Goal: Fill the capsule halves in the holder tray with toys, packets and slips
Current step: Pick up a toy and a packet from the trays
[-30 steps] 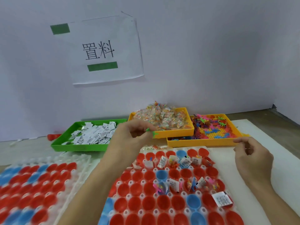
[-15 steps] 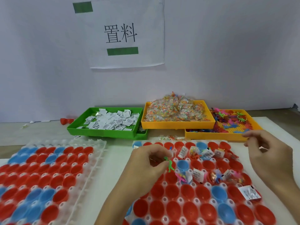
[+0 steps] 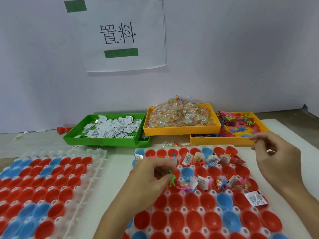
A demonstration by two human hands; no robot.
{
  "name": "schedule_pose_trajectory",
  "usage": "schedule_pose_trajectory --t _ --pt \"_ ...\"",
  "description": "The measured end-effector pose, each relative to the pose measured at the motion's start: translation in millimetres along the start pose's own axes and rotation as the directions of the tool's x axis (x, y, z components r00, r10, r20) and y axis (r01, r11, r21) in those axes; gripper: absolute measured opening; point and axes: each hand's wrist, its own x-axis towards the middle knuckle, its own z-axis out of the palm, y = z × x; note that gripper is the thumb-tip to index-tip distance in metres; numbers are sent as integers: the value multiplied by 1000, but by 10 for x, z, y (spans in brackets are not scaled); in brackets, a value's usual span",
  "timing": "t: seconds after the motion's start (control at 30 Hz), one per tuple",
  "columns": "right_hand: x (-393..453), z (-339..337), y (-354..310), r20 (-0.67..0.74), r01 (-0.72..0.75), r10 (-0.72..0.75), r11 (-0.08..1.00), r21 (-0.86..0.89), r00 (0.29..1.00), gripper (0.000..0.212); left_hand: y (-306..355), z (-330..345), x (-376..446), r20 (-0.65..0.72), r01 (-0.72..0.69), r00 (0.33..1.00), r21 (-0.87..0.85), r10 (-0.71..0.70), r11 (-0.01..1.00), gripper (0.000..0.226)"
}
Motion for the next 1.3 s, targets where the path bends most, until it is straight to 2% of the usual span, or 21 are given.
schedule_pose_trajectory --t 0.33,0.53,1.07,1.3 --pt "5 -13 -12 -6 22 -22 1000 0 1000 24 33 20 -12 30 -32 999 58 31 998 22" --pt "3 -27 -32 -7 23 -23 1000 -7 1000 25 57 23 -4 2 -54 999 39 54 998 22" --pt "9 -10 -11 -2 34 -34 999 1 999 25 -7 67 20 38 -33 999 73 31 997 20" --pt "16 -25 7 -9 33 -33 999 11 999 26 -48 23 -11 55 -71 996 107 65 992 32"
